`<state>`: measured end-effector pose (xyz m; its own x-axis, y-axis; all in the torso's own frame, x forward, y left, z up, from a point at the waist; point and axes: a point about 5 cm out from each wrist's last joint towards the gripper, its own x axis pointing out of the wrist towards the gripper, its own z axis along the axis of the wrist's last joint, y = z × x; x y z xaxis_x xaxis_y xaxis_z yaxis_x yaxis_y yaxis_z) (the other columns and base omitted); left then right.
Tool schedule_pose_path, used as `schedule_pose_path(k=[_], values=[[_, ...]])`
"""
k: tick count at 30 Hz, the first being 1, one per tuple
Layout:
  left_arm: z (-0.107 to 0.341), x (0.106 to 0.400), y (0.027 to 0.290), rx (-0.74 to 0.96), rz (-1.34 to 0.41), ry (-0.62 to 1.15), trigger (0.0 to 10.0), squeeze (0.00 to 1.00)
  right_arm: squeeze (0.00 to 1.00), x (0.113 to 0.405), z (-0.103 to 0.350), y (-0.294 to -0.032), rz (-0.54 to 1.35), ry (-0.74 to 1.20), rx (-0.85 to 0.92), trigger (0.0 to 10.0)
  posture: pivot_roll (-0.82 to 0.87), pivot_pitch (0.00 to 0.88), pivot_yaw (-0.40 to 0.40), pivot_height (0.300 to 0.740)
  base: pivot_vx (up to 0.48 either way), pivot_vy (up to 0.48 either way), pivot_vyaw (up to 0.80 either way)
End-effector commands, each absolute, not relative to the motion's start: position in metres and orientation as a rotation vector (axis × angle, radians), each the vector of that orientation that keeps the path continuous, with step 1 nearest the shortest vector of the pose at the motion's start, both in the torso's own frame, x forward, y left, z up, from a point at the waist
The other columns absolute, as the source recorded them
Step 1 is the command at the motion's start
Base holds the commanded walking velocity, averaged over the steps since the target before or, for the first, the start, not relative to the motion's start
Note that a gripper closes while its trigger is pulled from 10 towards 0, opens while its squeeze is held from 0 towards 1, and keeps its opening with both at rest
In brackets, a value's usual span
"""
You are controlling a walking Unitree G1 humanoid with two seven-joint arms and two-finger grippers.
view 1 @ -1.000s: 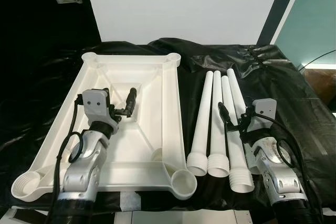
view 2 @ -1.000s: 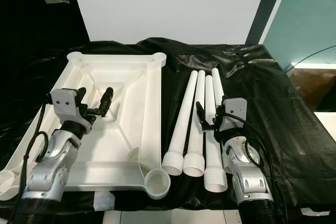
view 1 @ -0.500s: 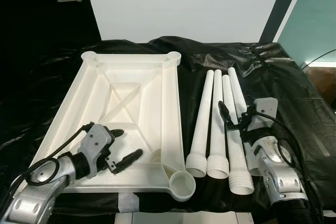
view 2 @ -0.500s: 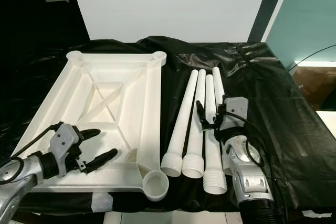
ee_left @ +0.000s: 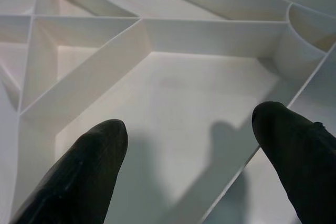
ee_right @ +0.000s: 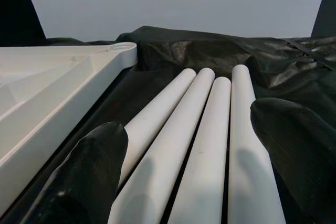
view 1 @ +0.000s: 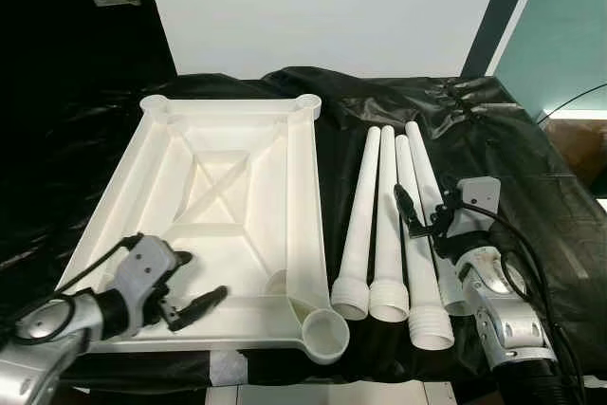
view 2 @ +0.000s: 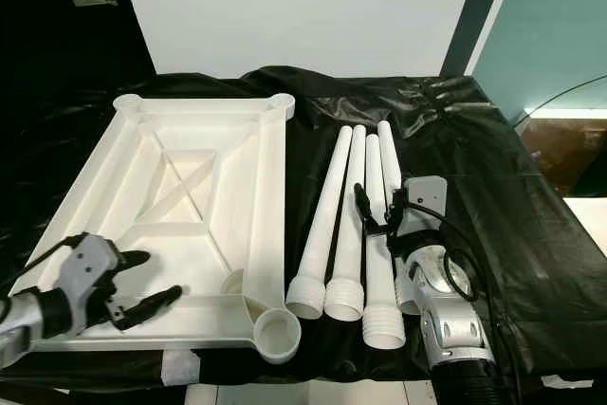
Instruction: Building children table
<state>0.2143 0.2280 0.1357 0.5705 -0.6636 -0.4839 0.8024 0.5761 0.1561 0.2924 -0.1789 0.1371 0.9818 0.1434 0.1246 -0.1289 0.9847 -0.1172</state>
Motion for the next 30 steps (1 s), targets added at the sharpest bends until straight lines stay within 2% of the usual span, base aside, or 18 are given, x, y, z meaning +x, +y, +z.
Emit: schedule_pose_path(k=[1, 12, 17, 20, 22, 29, 30], values=[[0.128, 0.202, 0.232, 0.380, -1.034, 0.526, 10.0, 0.00, 0.00, 0.292, 0.134, -0.180, 0.140, -0.111, -0.114, 10.0, 0.02, 0.000, -0.023, 0.740, 0.000, 0.000, 0.00], [0.143, 0.185, 0.217, 0.285, -1.135, 0.470, 10.0, 0.00, 0.00, 0.294, 0.132, -0.181, 0.152, -0.093, -0.127, 10.0, 0.03, 0.004, -0.042, 0.740, 0.000, 0.000, 0.00], [0.134, 0.184, 0.208, 0.317, -1.131, 0.503, 10.0, 0.00, 0.00, 0.296, 0.134, -0.178, 0.163, -0.095, -0.131, 10.0, 0.03, 0.005, -0.042, 0.740, 0.000, 0.000, 0.00], [0.114, 0.196, 0.204, 0.392, -1.030, 0.543, 10.0, 0.00, 0.00, 0.297, 0.134, -0.177, 0.163, -0.097, -0.132, 10.0, 0.02, 0.002, -0.039, 0.740, 0.000, 0.000, 0.00], [0.104, 0.213, 0.203, 0.451, -0.903, 0.544, 10.0, 0.00, 0.00, 0.297, 0.135, -0.176, 0.162, -0.097, -0.133, 10.0, 0.02, 0.003, -0.038, 0.740, 0.000, 0.000, 0.00], [0.102, 0.236, 0.207, 0.457, -0.730, 0.541, 10.0, 0.00, 0.00, 0.294, 0.134, -0.178, 0.157, -0.094, -0.136, 10.0, 0.01, 0.000, -0.030, 0.740, 0.000, 0.000, 0.00], [0.103, 0.242, 0.209, 0.444, -0.678, 0.553, 9.5, 0.00, 0.00, 0.294, 0.134, -0.179, 0.152, -0.095, -0.136, 10.0, 0.00, 0.000, -0.026, 0.740, 0.000, 0.000, 0.00]])
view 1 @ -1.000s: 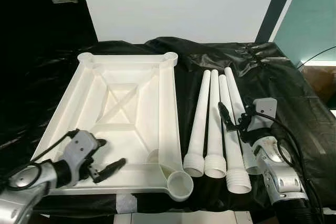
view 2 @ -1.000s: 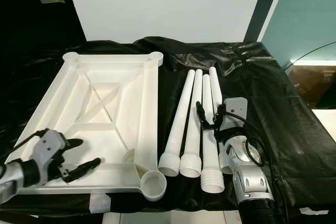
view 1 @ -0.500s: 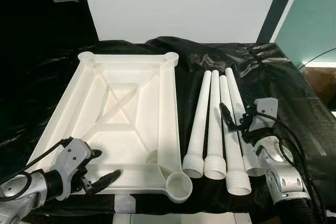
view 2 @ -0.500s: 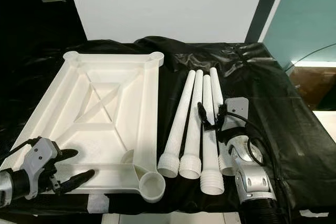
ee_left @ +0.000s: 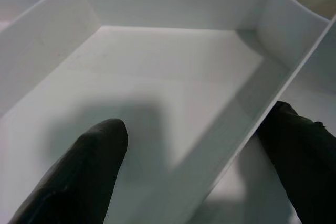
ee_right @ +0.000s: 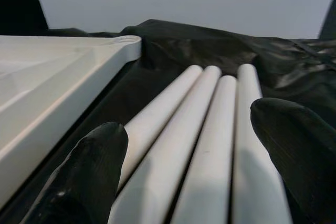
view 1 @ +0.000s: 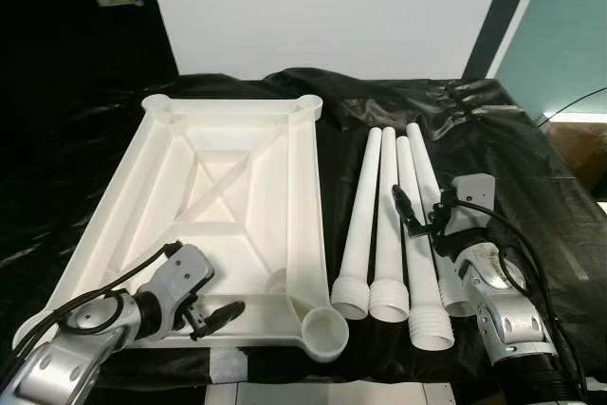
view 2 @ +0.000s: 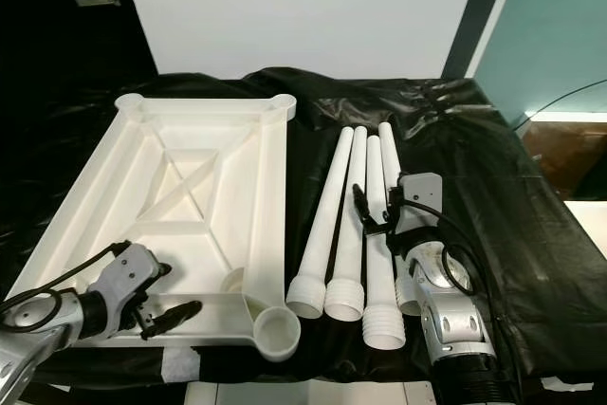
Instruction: Building children table
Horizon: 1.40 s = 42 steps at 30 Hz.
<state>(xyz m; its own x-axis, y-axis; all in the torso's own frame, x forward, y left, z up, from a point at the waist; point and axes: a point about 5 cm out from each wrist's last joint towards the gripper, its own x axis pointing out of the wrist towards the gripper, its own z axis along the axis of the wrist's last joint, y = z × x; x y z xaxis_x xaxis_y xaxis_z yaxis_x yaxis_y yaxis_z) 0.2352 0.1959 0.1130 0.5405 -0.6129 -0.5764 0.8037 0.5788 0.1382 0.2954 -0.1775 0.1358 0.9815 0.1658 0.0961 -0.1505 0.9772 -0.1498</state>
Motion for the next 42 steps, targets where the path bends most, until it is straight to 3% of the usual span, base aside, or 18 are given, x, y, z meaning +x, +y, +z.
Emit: schedule_pose_path(k=[1, 2, 5, 6, 7, 8, 10, 11, 12, 13, 21, 31, 32, 33, 36, 37, 38, 42], values=[[0.103, 0.242, 0.209, 0.444, -0.678, 0.553, 9.5, 0.00, 0.00, 0.294, 0.134, -0.179, 0.152, -0.095, -0.136, 10.0, 0.00, 0.000, -0.026, 0.740, 0.000, 0.000, 0.00], [0.107, 0.260, 0.214, 0.413, -0.545, 0.549, 10.0, 0.00, 0.00, 0.293, 0.135, -0.181, 0.145, -0.097, -0.139, 10.0, 0.00, 0.000, -0.019, 0.740, 0.000, 0.000, 0.00], [0.109, 0.266, 0.215, 0.397, -0.501, 0.546, 10.0, 0.00, 0.00, 0.293, 0.135, -0.181, 0.142, -0.097, -0.140, 10.0, 0.00, 0.000, -0.018, 0.740, 0.000, 0.000, 0.00], [0.111, 0.271, 0.217, 0.385, -0.463, 0.539, 6.4, 0.00, 0.00, 0.293, 0.135, -0.181, 0.140, -0.098, -0.140, 10.0, 0.00, 0.000, -0.013, 0.740, 0.000, 0.000, 0.00], [0.111, 0.271, 0.217, 0.385, -0.463, 0.539, 6.4, 0.00, 0.00, 0.293, 0.135, -0.181, 0.140, -0.098, -0.140, 10.0, 0.00, 0.000, -0.013, 0.740, 0.000, 0.000, 0.00], [0.112, 0.275, 0.217, 0.379, -0.442, 0.531, 4.6, 0.00, 0.00, 0.293, 0.135, -0.181, 0.137, -0.098, -0.141, 10.0, -0.01, 0.000, -0.011, 0.740, 0.000, 0.000, 0.00], [0.114, 0.280, 0.216, 0.363, -0.412, 0.519, 4.5, 0.00, 0.00, 0.293, 0.135, -0.181, 0.134, -0.098, -0.140, 10.0, -0.01, 0.000, -0.009, 0.740, 0.000, 0.000, 0.00], [0.114, 0.283, 0.214, 0.352, -0.398, 0.515, 1.5, 0.00, 0.00, 0.292, 0.134, -0.181, 0.132, -0.098, -0.140, 10.0, -0.01, 0.000, -0.004, 0.740, 0.000, 0.000, 0.00], [0.114, 0.283, 0.214, 0.352, -0.398, 0.515, 1.5, 0.00, 0.00, 0.292, 0.134, -0.181, 0.132, -0.098, -0.140, 10.0, -0.01, 0.000, -0.004, 0.740, 0.000, 0.000, 0.00], [0.115, 0.285, 0.212, 0.351, -0.389, 0.511, 0.0, 0.00, 0.00, 0.292, 0.134, -0.180, 0.131, -0.097, -0.140, 10.0, -0.01, 0.000, -0.002, 0.740, 0.000, 0.000, 0.00], [0.105, 0.278, 0.199, 0.387, -0.487, 0.589, 0.0, 0.00, 0.00, 0.292, 0.133, -0.180, 0.120, -0.093, -0.141, 10.0, -0.01, 0.000, 0.003, 0.740, 0.000, 0.000, 0.00], [0.109, 0.285, 0.203, 0.409, -0.411, 0.557, 0.0, 0.00, 0.00, 0.294, 0.134, -0.179, 0.124, -0.095, -0.141, 10.0, 0.00, 0.000, -0.004, 0.740, 0.000, 0.000, 0.00], [0.112, 0.288, 0.207, 0.423, -0.371, 0.539, 4.3, 0.00, 0.00, 0.294, 0.134, -0.178, 0.128, -0.095, -0.140, 10.0, 0.00, 0.000, -0.005, 0.740, 0.000, 0.000, 0.00], [0.115, 0.291, 0.211, 0.418, -0.332, 0.518, 10.0, 0.00, 0.00, 0.295, 0.134, -0.178, 0.135, -0.096, -0.139, 10.0, 0.00, 0.000, -0.005, 0.740, 0.000, 0.000, 0.00], [0.118, 0.294, 0.213, 0.412, -0.305, 0.504, 10.0, 0.00, 0.00, 0.295, 0.135, -0.177, 0.140, -0.097, -0.138, 10.0, 0.00, 0.000, -0.006, 0.740, 0.000, 0.000, 0.00], [0.120, 0.295, 0.213, 0.389, -0.306, 0.495, 10.0, 0.15, 0.00, 0.295, 0.136, -0.176, 0.149, -0.098, -0.134, 10.0, 0.00, 0.000, -0.007, 0.740, 0.000, 0.000, 0.00], [0.122, 0.295, 0.212, 0.370, -0.317, 0.481, 10.0, 1.00, 0.00, 0.295, 0.137, -0.174, 0.155, -0.102, -0.131, 10.0, -0.01, 0.000, -0.005, 0.740, 0.000, 0.000, 0.00], [0.129, 0.294, 0.203, 0.363, -0.390, 0.422, 10.0, 1.00, 0.00, 0.292, 0.142, -0.172, 0.162, -0.113, -0.112, 10.0, -0.01, 0.001, -0.005, 0.740, 0.000, 0.000, 0.00]])
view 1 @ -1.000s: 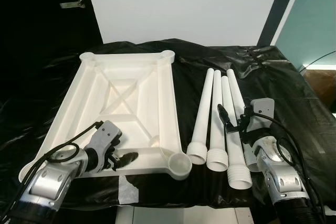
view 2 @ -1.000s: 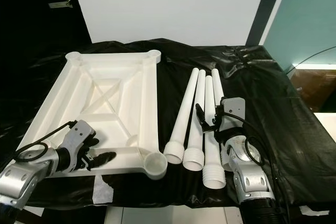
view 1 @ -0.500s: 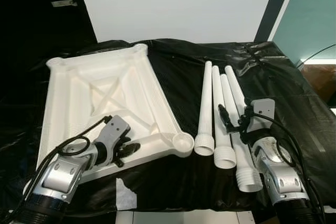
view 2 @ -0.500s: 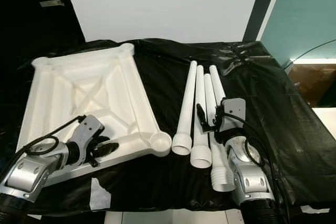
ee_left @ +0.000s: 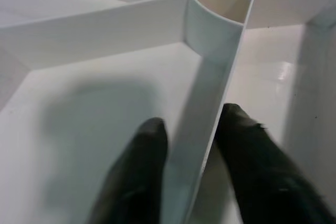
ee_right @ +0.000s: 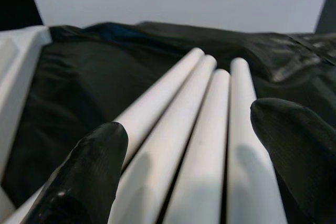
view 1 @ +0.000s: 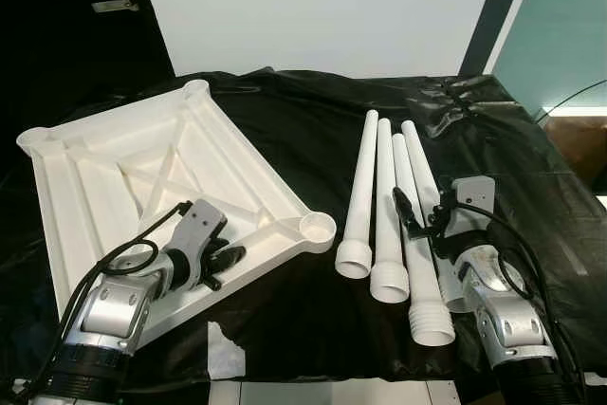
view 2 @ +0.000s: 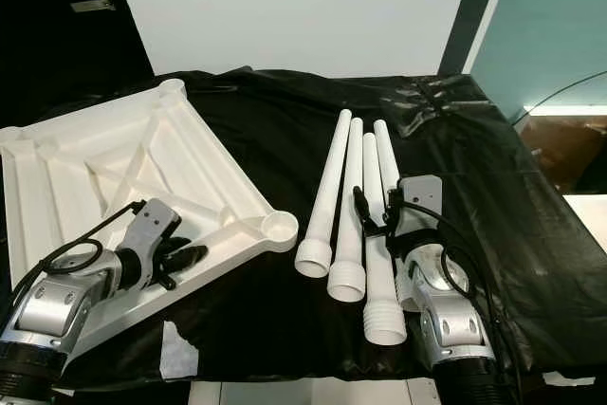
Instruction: Building children table
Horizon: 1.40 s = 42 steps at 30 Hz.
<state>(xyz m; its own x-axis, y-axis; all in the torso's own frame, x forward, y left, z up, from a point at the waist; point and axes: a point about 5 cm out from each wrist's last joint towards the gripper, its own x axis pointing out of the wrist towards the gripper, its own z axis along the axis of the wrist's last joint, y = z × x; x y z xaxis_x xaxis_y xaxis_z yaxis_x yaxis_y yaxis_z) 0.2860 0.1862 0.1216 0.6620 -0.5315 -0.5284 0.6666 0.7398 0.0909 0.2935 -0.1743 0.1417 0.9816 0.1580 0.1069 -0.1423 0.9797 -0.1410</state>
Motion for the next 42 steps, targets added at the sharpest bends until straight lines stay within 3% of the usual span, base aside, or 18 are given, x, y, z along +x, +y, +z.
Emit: schedule_pose_path(k=[1, 6, 7, 11, 12, 24, 40, 41, 42], values=[[0.132, 0.293, 0.198, 0.363, -0.438, 0.395, 10.0, 0.00, 0.00, 0.291, 0.143, -0.172, 0.155, -0.115, -0.107, 10.0, -0.01, 0.003, -0.005, 0.740, 0.000, 0.000, 0.00], [0.138, 0.286, 0.186, 0.374, -0.564, 0.340, 10.0, 0.00, 0.00, 0.287, 0.142, -0.173, 0.140, -0.108, -0.082, 10.0, -0.01, 0.006, -0.004, 0.740, 0.000, 0.000, 0.00], [0.142, 0.283, 0.180, 0.364, -0.627, 0.307, 10.0, 0.00, 1.00, 0.286, 0.143, -0.175, 0.118, -0.108, -0.068, 10.0, -0.02, 0.009, -0.002, 0.740, 0.000, 0.000, 0.00], [0.155, 0.279, 0.169, 0.319, -0.724, 0.219, 10.0, 0.00, 1.00, 0.280, 0.143, -0.181, 0.043, -0.105, -0.038, 10.0, -0.02, 0.013, -0.002, 0.740, 0.000, 0.000, 0.00], [0.165, 0.280, 0.165, 0.270, -0.745, 0.171, 10.0, 0.00, 0.00, 0.274, 0.141, -0.187, -0.012, -0.080, -0.007, 10.0, -0.02, 0.019, -0.001, 0.740, 0.000, 0.000, 0.00], [0.192, 0.282, 0.138, 0.206, -0.819, 0.032, 10.0, 0.00, 0.00, 0.241, 0.122, -0.200, -0.062, 0.117, 0.139, 10.0, -0.06, 0.039, 0.004, 0.740, 0.000, 0.000, 0.00], [0.204, 0.279, 0.124, 0.183, -0.850, -0.018, 10.0, 0.00, 0.00, 0.246, 0.132, -0.219, -0.094, 0.191, 0.209, 10.0, -0.06, 0.033, -0.007, 0.740, 0.000, 0.000, 0.00], [0.204, 0.279, 0.123, 0.178, -0.848, -0.019, 10.0, 0.00, 0.00, 0.244, 0.127, -0.219, -0.097, 0.239, 0.243, 5.0, -0.06, 0.031, -0.009, 0.740, 0.000, 0.000, 0.00], [0.204, 0.279, 0.122, 0.175, -0.848, -0.020, 10.0, 0.00, 0.00, 0.243, 0.124, -0.219, -0.095, 0.271, 0.267, 5.0, -0.06, 0.031, -0.009, 0.740, 0.000, 0.000, 0.00]])
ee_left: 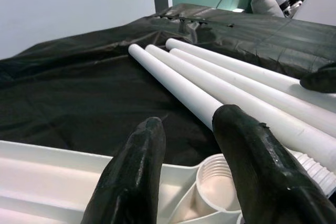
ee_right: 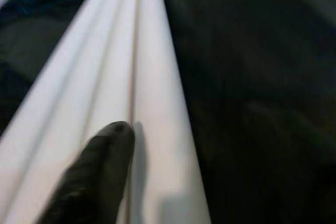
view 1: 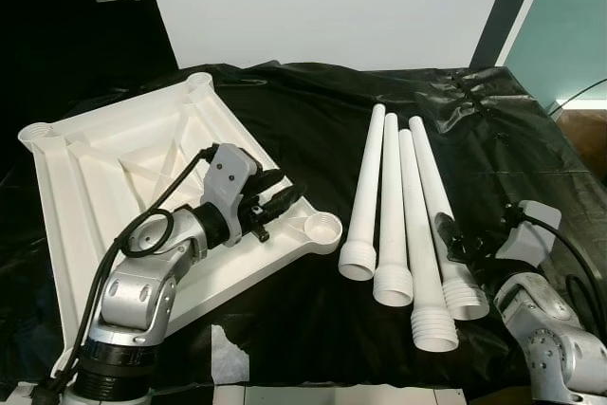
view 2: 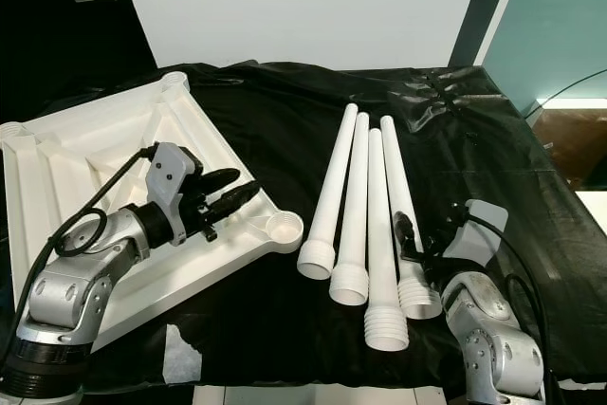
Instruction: Building children table
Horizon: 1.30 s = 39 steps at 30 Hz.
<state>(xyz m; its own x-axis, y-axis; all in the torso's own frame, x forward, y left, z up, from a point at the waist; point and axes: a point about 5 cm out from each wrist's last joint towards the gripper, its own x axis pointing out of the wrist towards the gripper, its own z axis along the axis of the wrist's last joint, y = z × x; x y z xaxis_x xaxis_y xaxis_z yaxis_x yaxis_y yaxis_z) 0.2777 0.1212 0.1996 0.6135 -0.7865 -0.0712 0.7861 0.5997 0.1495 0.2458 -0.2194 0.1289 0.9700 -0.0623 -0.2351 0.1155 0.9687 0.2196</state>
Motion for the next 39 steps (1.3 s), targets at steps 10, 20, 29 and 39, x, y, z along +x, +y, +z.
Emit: schedule_pose_path(k=[10, 20, 29, 39], values=[[0.206, 0.282, 0.119, 0.162, -0.850, -0.021, 10.0, 0.00, 0.00, 0.248, 0.115, -0.220, 0.031, 0.451, 0.248, 9.8, -0.08, 0.017, 0.003, 0.740, 0.000, 0.000, 0.00], [0.211, 0.289, 0.116, 0.167, -0.838, -0.037, 10.0, 0.00, 0.00, 0.262, 0.113, -0.234, 0.112, 0.614, 0.229, 8.6, -0.08, 0.000, -0.002, 0.740, 0.000, 0.000, 0.00], [0.212, 0.291, 0.115, 0.154, -0.830, -0.039, 10.0, 0.00, 0.00, 0.252, 0.100, -0.244, 0.099, 0.814, 0.269, 8.2, -0.09, 0.003, -0.010, 0.740, 0.000, 0.000, 0.00], [0.215, 0.295, 0.117, 0.157, -0.826, -0.032, 10.0, 0.00, 0.00, 0.255, 0.097, -0.245, 0.127, 0.899, 0.313, 0.0, -0.09, 0.024, -0.015, 0.740, 0.000, 0.000, 0.00]])
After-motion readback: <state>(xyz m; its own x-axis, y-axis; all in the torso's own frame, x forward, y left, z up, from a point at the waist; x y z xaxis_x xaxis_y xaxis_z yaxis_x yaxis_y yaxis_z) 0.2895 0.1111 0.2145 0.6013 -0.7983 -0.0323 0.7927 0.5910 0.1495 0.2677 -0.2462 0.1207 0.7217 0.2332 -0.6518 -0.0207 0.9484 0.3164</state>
